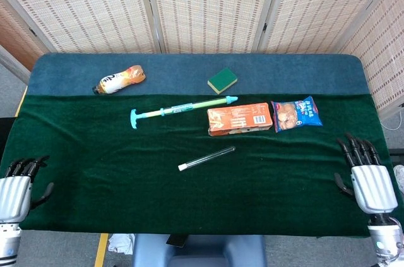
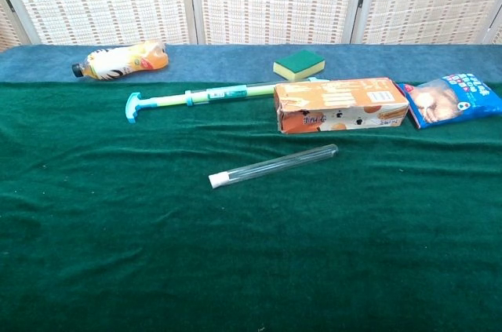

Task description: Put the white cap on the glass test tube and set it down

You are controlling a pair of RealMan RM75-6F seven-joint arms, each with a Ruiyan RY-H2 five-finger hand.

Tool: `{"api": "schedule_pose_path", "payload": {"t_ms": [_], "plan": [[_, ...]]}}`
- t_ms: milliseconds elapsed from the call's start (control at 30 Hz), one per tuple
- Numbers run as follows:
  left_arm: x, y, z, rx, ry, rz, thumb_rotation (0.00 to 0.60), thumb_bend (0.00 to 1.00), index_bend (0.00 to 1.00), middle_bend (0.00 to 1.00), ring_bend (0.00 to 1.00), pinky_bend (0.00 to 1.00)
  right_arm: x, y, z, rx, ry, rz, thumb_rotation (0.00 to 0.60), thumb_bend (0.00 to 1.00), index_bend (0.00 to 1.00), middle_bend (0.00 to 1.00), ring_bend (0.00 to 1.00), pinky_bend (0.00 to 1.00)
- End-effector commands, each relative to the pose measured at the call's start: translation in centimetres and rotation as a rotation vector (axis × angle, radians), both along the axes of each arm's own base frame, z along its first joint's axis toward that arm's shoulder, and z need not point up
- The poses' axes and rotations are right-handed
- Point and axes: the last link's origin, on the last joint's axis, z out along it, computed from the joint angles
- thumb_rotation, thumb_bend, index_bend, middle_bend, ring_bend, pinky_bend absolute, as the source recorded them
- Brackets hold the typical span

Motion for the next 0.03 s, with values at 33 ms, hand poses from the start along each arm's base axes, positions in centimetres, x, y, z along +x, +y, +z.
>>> {"api": "schedule_pose_path", "payload": {"t_ms": [33], "plan": [[0.30, -1.22, -0.20, -0.005, 0.000, 0.001, 0.600, 0.37, 0.23, 0.39, 0.25, 0.20, -1.41, 1.36, 0.07, -0.012, -0.011, -0.031, 0.599, 0.45, 0.06, 0.04, 0.05, 0.06]]}}
